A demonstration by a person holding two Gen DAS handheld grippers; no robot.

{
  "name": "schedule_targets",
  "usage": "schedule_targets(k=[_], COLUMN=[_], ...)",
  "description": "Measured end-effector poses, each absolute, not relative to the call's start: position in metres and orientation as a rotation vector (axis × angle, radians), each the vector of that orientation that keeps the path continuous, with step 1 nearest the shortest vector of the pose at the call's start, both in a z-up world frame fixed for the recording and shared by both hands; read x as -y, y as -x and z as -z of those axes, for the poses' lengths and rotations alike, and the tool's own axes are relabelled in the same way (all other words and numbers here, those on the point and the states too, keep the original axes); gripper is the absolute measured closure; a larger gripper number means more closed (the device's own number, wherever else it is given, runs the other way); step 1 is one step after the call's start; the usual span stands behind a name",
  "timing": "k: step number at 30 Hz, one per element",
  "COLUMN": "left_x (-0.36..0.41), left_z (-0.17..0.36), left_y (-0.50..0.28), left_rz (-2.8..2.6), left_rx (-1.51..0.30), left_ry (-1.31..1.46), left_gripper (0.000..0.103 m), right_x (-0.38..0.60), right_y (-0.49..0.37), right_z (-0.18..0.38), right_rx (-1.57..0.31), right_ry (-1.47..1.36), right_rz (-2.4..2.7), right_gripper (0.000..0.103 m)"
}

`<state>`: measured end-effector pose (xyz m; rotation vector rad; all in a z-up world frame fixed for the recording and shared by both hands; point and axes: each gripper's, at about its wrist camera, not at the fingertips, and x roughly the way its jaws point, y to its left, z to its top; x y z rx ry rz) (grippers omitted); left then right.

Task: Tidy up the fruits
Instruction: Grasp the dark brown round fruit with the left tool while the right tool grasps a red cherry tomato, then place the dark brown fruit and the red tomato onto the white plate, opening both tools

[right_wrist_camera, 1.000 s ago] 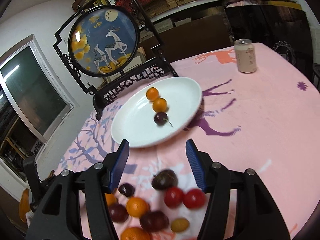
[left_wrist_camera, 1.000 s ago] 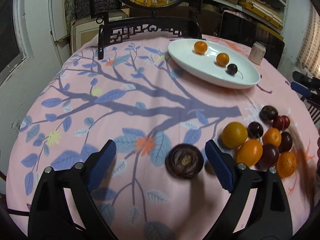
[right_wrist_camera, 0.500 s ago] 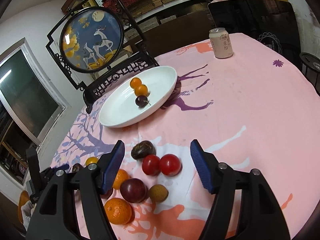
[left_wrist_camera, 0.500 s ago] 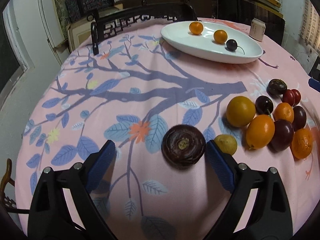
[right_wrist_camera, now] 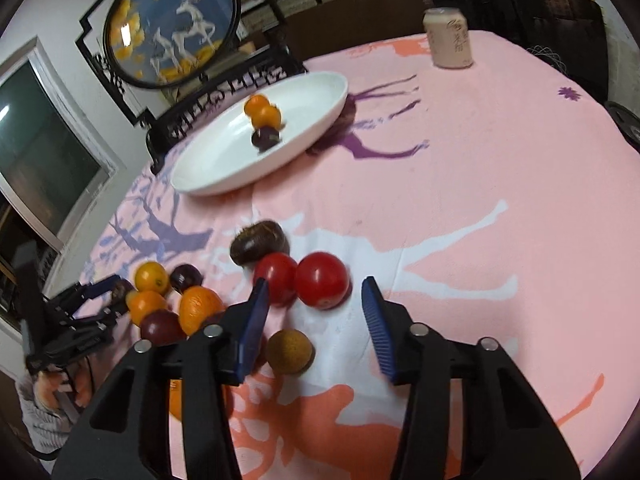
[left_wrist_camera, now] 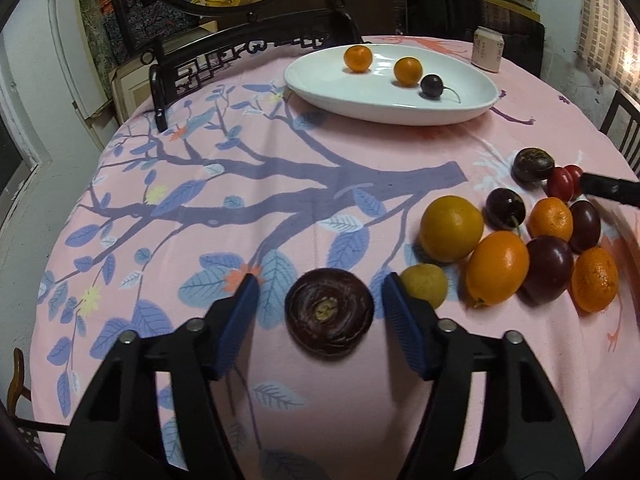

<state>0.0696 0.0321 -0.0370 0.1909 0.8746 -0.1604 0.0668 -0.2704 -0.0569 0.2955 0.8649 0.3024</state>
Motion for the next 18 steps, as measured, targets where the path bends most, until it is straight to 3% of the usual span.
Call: schedule_targets(k=[4,7,8,18], left_x=[-0.027,-0.026,-0.027,-0.035], left_z=[0.036,0.035,0.035,0.013], left_y=[-0.073,-0.074,-0.074,-0.087], left_rz=[0.194,0.201,0.203,0.203], left_rx=[-0.870,-0.866,-0.865,-0.825], left_ry=[-0.183,-0.181,-0.173,-0.102], left_gripper=[0.062,0.063,0.063,0.063], right_x=[0.270,0.271,0.271,0.274], right_y=[-0.070,-0.071,-0.072,-0.082], right_z=[0.055,0.055,0.055,0.055], right_rx=[-0.832,-0.828,-0.831,-0.849], right_ry=[-0.288,-0.299,-0.308,-0.351], right_rz=[-0.305,-0.322,-0.330,-0.335], right_gripper=[0.062,0.067,0.074,0.075])
